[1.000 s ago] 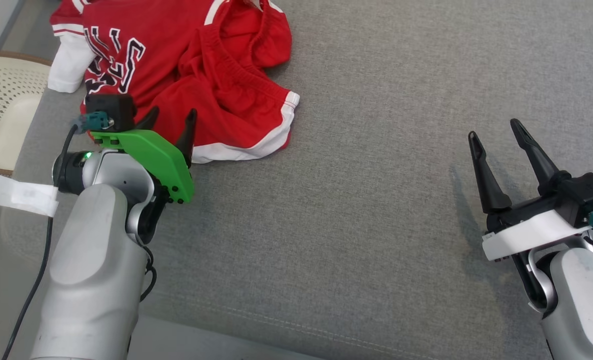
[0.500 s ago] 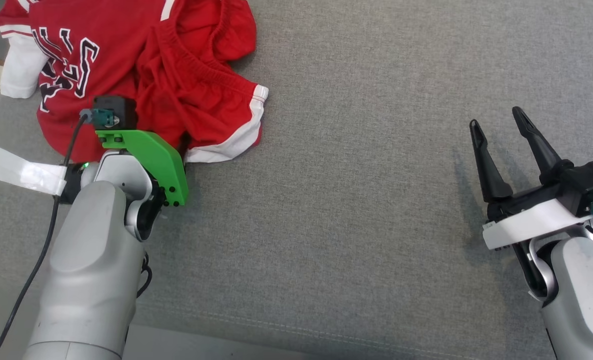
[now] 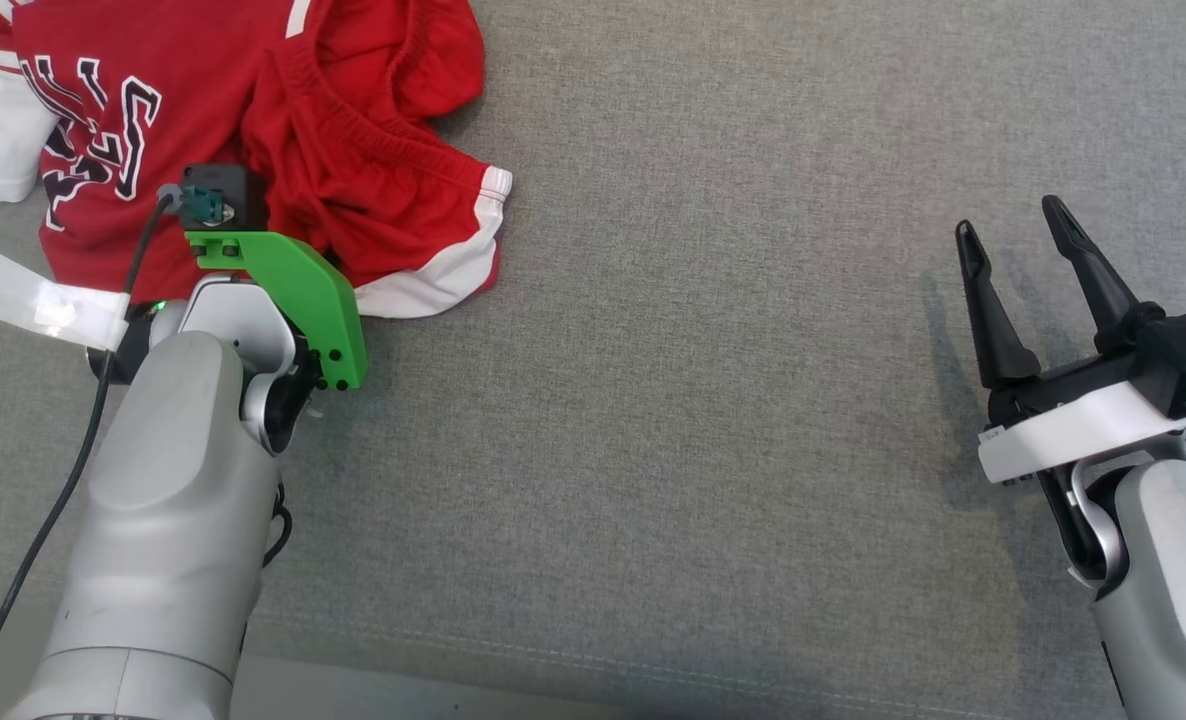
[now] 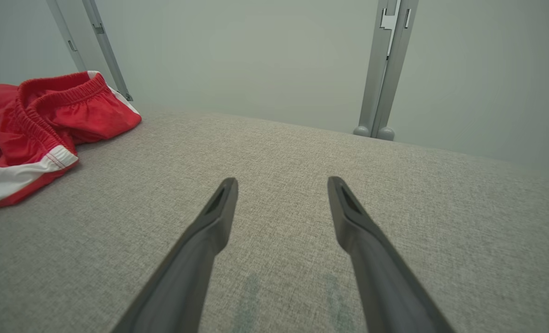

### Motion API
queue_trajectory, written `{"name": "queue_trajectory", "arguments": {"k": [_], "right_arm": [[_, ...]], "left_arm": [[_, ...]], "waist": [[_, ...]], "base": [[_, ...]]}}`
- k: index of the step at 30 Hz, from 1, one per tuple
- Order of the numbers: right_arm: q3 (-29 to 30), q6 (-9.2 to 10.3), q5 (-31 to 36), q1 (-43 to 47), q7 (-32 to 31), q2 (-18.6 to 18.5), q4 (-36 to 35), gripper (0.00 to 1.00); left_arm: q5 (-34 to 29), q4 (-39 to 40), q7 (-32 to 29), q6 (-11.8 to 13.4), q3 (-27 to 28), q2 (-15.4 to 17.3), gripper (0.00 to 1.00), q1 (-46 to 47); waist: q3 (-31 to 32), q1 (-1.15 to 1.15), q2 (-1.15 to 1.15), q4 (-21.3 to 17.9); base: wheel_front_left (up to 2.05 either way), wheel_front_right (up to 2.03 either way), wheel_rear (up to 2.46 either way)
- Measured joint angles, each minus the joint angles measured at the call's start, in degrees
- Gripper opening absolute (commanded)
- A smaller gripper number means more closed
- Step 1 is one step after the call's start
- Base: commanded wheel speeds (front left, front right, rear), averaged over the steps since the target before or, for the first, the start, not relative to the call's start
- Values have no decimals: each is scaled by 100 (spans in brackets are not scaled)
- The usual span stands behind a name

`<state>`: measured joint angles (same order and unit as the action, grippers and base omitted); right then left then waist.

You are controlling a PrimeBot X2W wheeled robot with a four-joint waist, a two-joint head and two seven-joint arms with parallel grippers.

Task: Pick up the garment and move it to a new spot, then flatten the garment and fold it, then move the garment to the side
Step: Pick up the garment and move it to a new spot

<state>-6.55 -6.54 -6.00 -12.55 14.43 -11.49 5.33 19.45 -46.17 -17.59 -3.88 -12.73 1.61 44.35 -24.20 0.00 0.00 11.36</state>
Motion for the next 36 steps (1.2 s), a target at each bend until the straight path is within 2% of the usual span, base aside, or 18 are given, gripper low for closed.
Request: {"name": "queue_trajectory", "arguments": {"k": [5,15,24,28,36], "right_arm": [[65,0,-9,1,1,0,67,100],[74,-1,-53,48,1,77,219,100],[-19,-2,-62,147,1,248,318,100],[-64,-18,-65,229,1,301,360,100],[-151,-51,-102,399,1,491,443,100]], "left_arm": [[32,-49,109,-67,-1,-18,0,60],[252,452,873,-122,154,-58,0,647],[441,659,1396,-174,96,-64,0,682],[530,705,1493,-224,-87,-63,0,676],[1044,822,1460,-252,-789,-56,0,478]], "waist": [[94,0,0,37],[427,0,0,171],[862,0,0,197],[1063,0,0,139],[1374,0,0,-105]], "base": [[0,0,0],[0,0,0],[0,0,0],[0,0,0],[0,0,0]]}}
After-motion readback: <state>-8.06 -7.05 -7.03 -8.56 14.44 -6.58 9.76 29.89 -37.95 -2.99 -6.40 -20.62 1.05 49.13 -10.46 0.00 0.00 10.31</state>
